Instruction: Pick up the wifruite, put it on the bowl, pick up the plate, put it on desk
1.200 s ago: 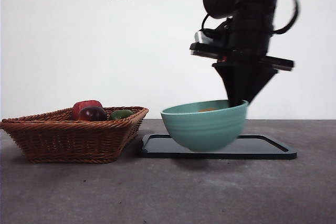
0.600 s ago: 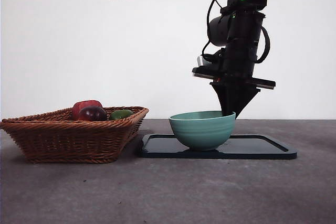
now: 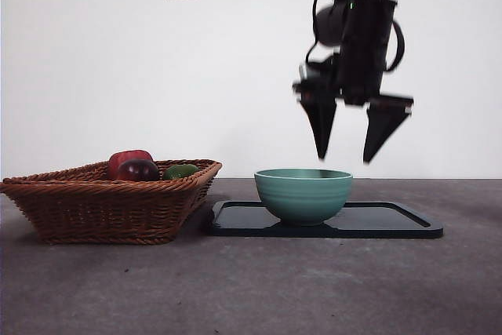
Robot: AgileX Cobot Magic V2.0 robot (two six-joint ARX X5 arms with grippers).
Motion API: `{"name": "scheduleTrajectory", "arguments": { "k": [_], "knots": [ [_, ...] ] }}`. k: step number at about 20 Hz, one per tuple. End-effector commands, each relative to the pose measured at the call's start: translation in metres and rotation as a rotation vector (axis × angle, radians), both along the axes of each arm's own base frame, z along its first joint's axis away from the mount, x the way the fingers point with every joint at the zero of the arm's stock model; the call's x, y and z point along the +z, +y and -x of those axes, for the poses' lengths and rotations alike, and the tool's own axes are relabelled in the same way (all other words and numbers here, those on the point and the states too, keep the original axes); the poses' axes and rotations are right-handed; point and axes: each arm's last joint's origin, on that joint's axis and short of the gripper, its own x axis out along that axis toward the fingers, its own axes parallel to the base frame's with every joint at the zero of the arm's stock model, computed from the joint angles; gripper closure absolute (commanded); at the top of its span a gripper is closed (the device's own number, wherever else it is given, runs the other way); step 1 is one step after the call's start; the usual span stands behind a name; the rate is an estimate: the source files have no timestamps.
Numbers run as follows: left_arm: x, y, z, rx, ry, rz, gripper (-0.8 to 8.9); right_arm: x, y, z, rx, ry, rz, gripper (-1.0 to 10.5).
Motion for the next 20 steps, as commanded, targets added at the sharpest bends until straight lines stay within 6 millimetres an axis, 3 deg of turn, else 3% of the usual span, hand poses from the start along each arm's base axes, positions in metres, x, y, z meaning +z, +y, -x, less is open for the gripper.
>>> {"name": "scheduleTrajectory", "arguments": {
  "k": [1,7,10,14,20],
  "knots": [
    [0.004,0.001,0.001,-0.003,-0.008,0.024,2.15,0.040,-0.001,0.005,0.009,-0.067,0.007,4.5],
    [0.004,0.001,0.001,-0.003,-0.008,0.024,2.15,0.125,-0.023,0.069,-0.004,-0.185,0.021,3.4],
    [0.004,0.001,0.001,-0.003,-0.008,0.024,2.15,0.150,-0.033,0.105,0.007,-0.242,0.001,3.4],
    [0.004,0.001,0.001,-0.003,-0.008,0.023,2.15,0.164,-0.056,0.169,0.018,-0.275,-0.007,3.4],
    [0.004,0.001,0.001,-0.003,-0.008,0.024,2.15,0.163,-0.091,0.282,0.059,-0.381,-0.059,3.4]
  ]
}}
